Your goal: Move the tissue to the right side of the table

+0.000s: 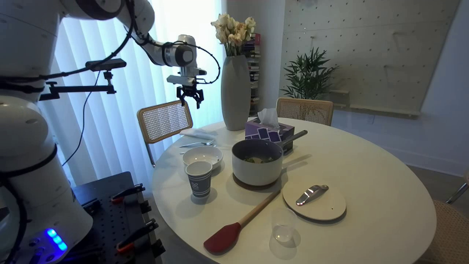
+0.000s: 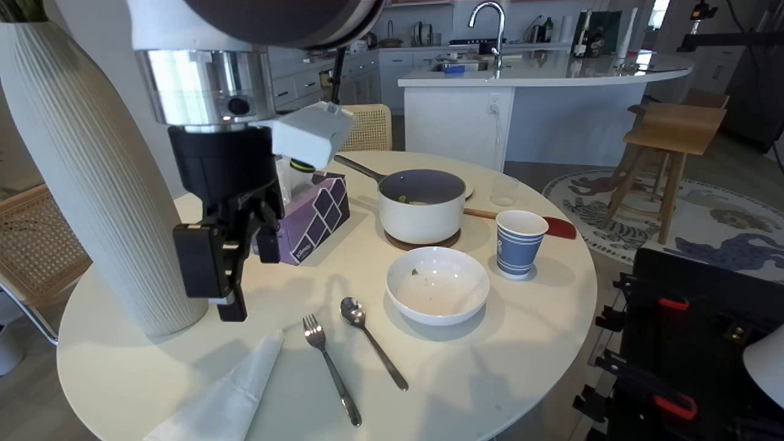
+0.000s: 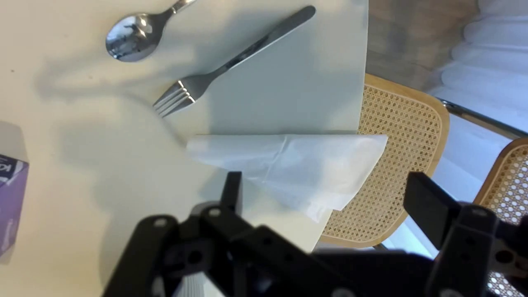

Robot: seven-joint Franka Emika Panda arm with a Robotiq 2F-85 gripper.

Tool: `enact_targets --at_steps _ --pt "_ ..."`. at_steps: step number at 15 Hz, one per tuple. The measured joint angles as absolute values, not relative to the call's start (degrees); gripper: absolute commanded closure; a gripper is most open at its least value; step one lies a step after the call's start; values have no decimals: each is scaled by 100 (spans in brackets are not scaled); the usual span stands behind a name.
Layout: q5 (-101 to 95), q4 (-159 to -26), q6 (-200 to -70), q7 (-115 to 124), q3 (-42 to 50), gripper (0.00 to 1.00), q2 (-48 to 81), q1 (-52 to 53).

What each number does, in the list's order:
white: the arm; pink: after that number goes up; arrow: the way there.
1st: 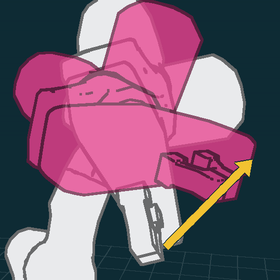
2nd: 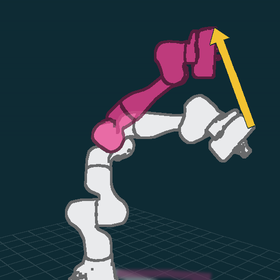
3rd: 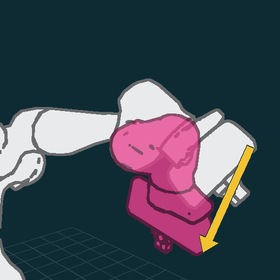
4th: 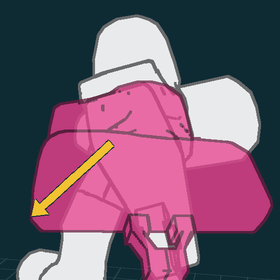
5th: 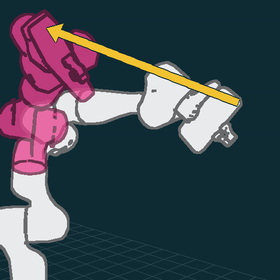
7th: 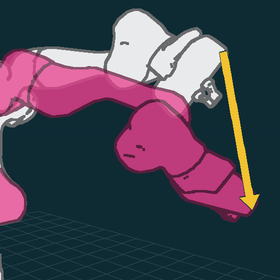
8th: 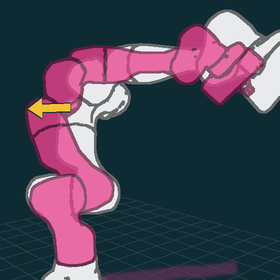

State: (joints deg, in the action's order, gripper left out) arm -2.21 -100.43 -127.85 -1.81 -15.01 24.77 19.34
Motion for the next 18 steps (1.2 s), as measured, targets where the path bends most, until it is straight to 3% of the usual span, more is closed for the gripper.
enact_targets --at_steps 18 --pt "-1279 -8459 -13239 -177 -1131 0 4540 2680"
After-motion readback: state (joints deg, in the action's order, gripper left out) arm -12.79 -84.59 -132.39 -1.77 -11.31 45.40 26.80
